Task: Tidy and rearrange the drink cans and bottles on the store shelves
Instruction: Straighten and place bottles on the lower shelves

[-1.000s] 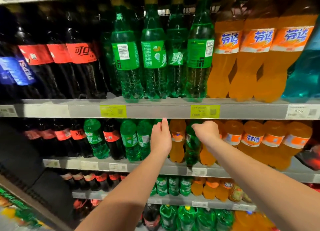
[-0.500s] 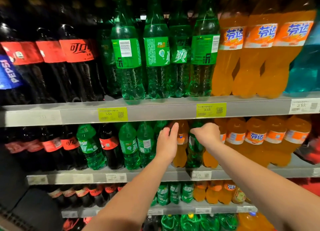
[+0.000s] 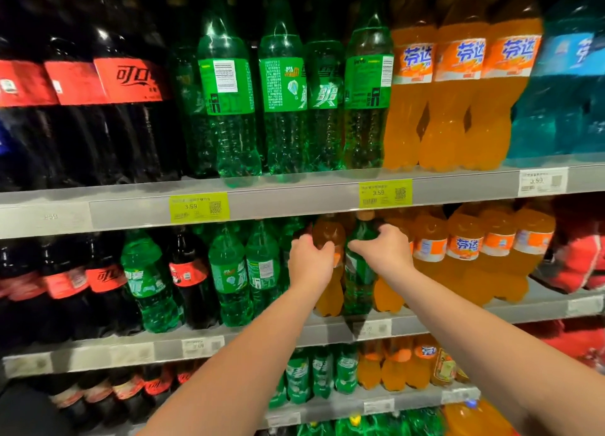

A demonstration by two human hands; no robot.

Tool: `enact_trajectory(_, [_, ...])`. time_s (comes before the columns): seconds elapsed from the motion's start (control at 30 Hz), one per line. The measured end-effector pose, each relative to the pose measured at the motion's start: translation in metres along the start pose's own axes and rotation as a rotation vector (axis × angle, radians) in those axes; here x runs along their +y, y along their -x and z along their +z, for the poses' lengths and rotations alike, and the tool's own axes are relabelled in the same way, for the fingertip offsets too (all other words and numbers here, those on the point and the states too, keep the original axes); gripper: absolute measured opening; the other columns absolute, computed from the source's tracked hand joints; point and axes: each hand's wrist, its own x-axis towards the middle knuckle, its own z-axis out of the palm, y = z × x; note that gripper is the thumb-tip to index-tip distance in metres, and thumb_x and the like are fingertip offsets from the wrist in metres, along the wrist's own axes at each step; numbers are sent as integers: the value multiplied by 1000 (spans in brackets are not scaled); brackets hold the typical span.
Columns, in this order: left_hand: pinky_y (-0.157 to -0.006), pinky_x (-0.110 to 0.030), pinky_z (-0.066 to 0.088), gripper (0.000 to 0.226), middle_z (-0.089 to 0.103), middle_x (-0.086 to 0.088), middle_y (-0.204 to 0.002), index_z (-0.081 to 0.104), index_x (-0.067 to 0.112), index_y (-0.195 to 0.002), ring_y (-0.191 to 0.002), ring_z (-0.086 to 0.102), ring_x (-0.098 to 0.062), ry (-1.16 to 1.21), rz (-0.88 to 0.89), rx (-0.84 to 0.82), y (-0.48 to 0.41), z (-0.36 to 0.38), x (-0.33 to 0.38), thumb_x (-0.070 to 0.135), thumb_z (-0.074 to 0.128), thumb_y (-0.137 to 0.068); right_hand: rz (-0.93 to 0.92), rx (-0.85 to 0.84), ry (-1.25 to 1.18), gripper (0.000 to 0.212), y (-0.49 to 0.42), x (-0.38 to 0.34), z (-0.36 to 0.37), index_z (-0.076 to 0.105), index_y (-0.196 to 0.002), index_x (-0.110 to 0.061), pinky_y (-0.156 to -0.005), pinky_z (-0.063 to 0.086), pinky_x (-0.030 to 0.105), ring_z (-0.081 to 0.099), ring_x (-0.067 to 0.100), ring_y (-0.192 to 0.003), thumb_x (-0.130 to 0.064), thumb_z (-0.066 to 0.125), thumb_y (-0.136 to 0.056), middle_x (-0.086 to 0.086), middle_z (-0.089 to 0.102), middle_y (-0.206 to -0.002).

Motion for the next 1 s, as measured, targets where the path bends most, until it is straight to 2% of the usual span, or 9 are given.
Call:
enact_trajectory(0.07, [-84,-41,46,22,48,-16,-109,51,4,-94,-98,55,-37,-34,0,2,-1,2,4,26,54,-89,-22,-12,1,72,3,3,-1,48,-134,-4,-86,48,36,54,30,-119,-33,76,-75,14,56,-131])
enact_trajectory(0.13, [-78,-35,43,18,46,-13,-104,50,6,-84,-92,53,-32,-37,11,6,-2,3,9,23,55,-89,-51,-28,19,71,4,5,-2,51,-131,-7,-83,50,36,57,28,-113,-35,78,-71,12,60,-125])
enact_trajectory(0.2, [-67,-31,39,27,45,-8,-90,44,9,-68,-79,49,-28,-39,14,28,-3,4,11,23,58,-86,-74,-31,55,69,6,8,-2,53,-124,-9,-77,53,36,59,26,-105,-37,79,-67,8,63,-116])
enact_trajectory(0.27, [-60,-30,37,32,47,-5,-76,41,12,-63,-72,50,-26,-47,23,57,-4,4,12,25,61,-85,-98,-35,82,64,8,9,-2,52,-118,-11,-73,53,36,59,24,-98,-37,80,-67,6,63,-110])
enact_trajectory(0.43, [-63,-31,40,33,50,-2,-71,46,14,-69,-72,53,-24,-94,-6,41,-6,3,11,37,65,-83,-158,-56,189,56,14,17,-3,50,-105,-17,-74,56,40,61,23,-96,-38,82,-64,2,63,-104])
enact_trajectory(0.67, [-67,-34,51,33,63,-7,-85,55,13,-76,-78,62,-25,-88,44,16,-1,6,15,42,69,-73,-179,-99,129,60,17,28,-6,48,-115,-20,-74,52,35,60,24,-101,-31,80,-66,1,63,-109])
enact_trajectory(0.73, [-70,-35,53,35,63,-7,-91,50,17,-75,-85,62,-26,-79,53,24,3,4,15,44,71,-69,-173,-100,113,60,17,30,-7,46,-116,-21,-77,53,37,61,25,-100,-31,79,-66,1,64,-108])
enact_trajectory(0.83, [-80,-37,48,42,59,-6,-102,51,14,-93,-101,55,-27,-105,85,27,8,3,11,44,71,-69,-168,-108,103,61,17,32,-8,45,-116,-23,-78,54,39,61,24,-98,-31,78,-66,0,63,-107])
enact_trajectory(1.0, [-75,-29,44,42,56,7,-94,50,22,-101,-88,55,-17,37,165,42,22,-3,2,34,77,-71,-160,-93,66,61,16,33,-7,46,-116,-22,-75,52,35,60,25,-97,-30,79,-65,0,62,-106])
